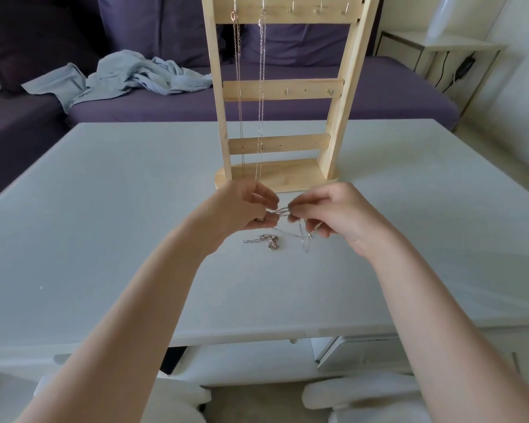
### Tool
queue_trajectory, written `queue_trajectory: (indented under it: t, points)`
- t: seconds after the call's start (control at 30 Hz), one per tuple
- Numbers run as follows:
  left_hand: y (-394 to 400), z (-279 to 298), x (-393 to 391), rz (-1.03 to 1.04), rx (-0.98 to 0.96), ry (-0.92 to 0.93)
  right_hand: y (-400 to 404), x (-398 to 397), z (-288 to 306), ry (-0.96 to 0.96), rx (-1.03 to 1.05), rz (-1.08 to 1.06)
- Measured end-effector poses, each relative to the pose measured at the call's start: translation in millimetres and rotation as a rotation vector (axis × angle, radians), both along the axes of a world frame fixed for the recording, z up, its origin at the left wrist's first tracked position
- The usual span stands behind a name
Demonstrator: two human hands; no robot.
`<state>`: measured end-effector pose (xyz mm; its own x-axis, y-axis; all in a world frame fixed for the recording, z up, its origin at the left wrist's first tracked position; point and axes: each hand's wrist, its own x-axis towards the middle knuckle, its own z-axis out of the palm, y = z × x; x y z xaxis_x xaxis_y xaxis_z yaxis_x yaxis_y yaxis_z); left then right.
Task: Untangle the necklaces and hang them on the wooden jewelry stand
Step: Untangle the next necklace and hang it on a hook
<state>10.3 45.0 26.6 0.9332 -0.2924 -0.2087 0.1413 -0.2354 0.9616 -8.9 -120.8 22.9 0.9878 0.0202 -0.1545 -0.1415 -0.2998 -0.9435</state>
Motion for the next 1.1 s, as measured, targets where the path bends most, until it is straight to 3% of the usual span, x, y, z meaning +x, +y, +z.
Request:
queue_trajectory:
  t: [0.17,0.3,0.47,0.57,0.8,0.97,1.1]
  points:
    - [1.1,-6.6,2.6,0.087,-0.004,-0.028,3.8,0.0,5.5,-0.036,0.230,-0.036]
    - [0.7,-4.4,5.0,0.173,-0.189,-0.001,-0.2,1.9,7.4,-0.027,0.362,-0.098]
    - [-0.2,-1.7,6.1,0.190,-0.428,0.013,4.9,-0.5,1.4,0.058,0.051,0.008]
    - [-3.3,-0.9,3.3,0.136,-0.483,0.029,6.8,-1.5,3.5,0.099,0.187,0.088]
    - [0.3,1.7,2.3,0.076,-0.588,0.074,7.7,0.6,3.4,0.031,0.244,-0.083]
    - [-2.1,0.4,2.5,0.066,-0.463,0.032,4.3,1.9,5.6,0.006,0.286,-0.091]
    - [-3.7,-2.7,3.3,0.128,-0.271,-0.111,6.3,1.3,4.8,0.006,0.194,-0.019]
